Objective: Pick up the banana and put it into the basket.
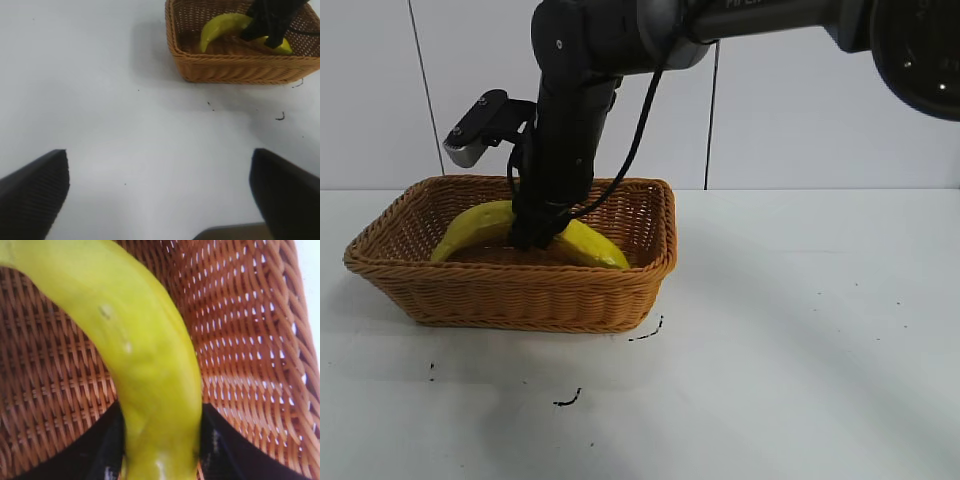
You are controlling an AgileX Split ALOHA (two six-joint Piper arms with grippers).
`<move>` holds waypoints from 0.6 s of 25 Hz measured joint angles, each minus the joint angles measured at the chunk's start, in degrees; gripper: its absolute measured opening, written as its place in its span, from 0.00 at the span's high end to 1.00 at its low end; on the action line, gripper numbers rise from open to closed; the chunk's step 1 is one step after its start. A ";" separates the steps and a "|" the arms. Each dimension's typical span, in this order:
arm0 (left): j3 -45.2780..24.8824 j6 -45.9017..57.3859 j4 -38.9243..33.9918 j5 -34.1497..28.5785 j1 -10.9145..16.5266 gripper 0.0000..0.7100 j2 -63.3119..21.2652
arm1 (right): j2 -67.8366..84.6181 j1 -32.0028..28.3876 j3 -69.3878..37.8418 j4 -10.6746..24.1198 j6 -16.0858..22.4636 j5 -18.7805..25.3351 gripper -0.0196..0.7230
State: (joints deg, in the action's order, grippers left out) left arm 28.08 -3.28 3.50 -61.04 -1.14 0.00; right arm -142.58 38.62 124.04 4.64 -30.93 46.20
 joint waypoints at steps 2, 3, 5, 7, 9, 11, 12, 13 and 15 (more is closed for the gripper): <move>0.00 0.00 0.00 0.00 0.00 0.02 0.00 | 0.27 0.00 0.05 0.06 2.34 0.32 0.07; 0.00 0.00 0.00 0.00 0.00 0.02 0.00 | 0.63 0.00 0.12 0.06 3.75 0.92 0.06; 0.00 0.00 0.00 0.00 0.00 0.02 0.00 | 1.47 0.00 0.91 0.13 6.98 2.48 0.05; 0.00 0.00 0.00 0.00 0.00 0.02 0.00 | 2.91 0.00 2.85 0.19 9.46 4.40 0.05; 0.00 0.00 0.00 0.00 0.00 0.02 0.00 | 4.40 0.00 5.42 -0.11 12.20 6.74 0.05; 0.00 0.00 0.00 0.00 0.00 0.02 0.00 | 5.73 -0.06 8.58 -0.93 15.48 9.74 0.05; 0.00 0.00 0.00 0.00 0.00 0.02 0.00 | 6.09 -0.26 10.39 -1.71 17.41 11.10 0.05; 0.00 0.00 0.00 0.00 0.00 0.02 0.00 | 6.27 -0.72 12.15 -2.55 19.42 12.83 0.05; 0.00 0.00 0.00 0.00 0.00 0.02 0.00 | 6.38 -2.13 14.40 -4.29 23.17 15.34 0.05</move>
State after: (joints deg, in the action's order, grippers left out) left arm 28.08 -3.28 3.50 -61.04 -1.14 0.00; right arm -136.20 36.49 138.44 0.35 -7.75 61.53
